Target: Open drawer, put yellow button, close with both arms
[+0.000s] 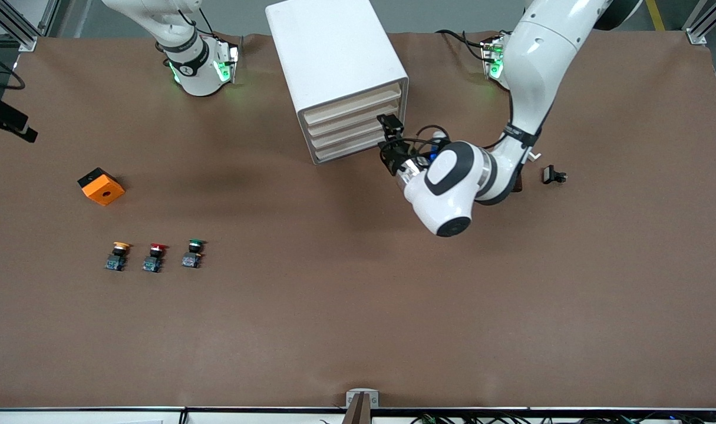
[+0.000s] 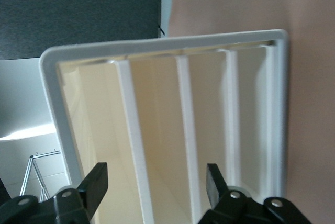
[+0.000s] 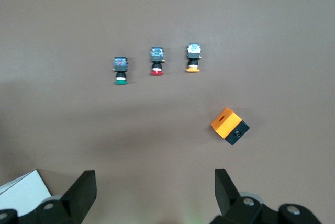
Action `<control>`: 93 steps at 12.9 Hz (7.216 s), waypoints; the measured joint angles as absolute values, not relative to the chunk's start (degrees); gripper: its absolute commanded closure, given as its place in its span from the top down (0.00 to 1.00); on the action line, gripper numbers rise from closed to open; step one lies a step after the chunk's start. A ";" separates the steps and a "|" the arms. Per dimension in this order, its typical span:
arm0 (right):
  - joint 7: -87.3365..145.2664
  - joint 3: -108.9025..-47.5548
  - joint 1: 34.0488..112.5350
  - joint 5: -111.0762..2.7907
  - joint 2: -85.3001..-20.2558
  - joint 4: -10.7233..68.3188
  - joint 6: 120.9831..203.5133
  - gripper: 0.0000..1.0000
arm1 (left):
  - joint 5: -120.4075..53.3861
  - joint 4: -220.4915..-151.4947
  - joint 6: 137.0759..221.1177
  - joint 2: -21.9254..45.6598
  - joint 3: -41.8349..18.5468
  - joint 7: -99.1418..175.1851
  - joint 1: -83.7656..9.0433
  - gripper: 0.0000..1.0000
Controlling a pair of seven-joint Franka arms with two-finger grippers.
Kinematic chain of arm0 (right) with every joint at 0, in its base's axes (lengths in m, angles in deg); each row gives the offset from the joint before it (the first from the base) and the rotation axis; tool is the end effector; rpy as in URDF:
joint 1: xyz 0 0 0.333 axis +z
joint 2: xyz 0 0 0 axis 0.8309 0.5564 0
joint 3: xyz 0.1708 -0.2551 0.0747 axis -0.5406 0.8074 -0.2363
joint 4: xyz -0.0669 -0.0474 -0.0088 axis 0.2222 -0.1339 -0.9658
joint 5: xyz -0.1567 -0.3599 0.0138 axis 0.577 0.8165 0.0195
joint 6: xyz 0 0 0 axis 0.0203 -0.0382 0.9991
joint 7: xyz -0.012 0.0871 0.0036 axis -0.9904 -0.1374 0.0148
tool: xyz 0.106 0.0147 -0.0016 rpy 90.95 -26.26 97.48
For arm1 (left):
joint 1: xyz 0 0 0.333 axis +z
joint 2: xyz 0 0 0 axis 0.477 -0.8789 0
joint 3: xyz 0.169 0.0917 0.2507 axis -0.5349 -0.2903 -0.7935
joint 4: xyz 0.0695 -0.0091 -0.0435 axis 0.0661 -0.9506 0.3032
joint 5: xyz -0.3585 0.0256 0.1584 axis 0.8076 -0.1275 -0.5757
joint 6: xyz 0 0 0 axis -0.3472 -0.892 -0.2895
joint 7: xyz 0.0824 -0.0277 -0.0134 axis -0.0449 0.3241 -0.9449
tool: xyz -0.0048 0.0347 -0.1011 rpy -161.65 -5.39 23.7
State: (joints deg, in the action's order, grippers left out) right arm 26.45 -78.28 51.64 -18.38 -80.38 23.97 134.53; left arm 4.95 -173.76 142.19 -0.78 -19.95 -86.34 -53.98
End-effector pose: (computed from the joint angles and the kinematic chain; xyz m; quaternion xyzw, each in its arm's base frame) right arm 0.5197 -0.0908 0.6268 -0.9976 0.0644 0.0181 0.0156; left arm 0.4736 -0.4249 0.2823 -0.4910 -0.6641 0.4823 0.2919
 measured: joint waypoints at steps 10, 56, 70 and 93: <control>26.88 -78.53 51.34 -18.07 -61.94 22.79 151.54 1.00 | 7.91 -173.72 141.34 -3.24 -19.99 -89.38 -61.55 0.00; -14.11 -81.56 68.45 -25.43 -64.37 30.18 147.41 0.00 | -42.77 -159.10 151.28 11.36 -36.56 15.25 -45.70 1.00; -72.42 -81.65 106.74 -27.10 -64.00 19.82 147.41 0.00 | -42.77 -173.98 161.83 17.80 -36.26 21.76 -43.97 1.00; -77.46 -80.83 115.08 -21.19 -50.43 14.30 155.02 1.00 | -42.64 -185.72 175.10 18.38 -26.63 21.90 -44.45 1.00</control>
State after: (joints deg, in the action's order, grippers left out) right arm -77.46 -80.83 115.08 -21.19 -50.43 14.30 155.02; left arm -42.64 -185.72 175.10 18.38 -26.63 21.90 -44.45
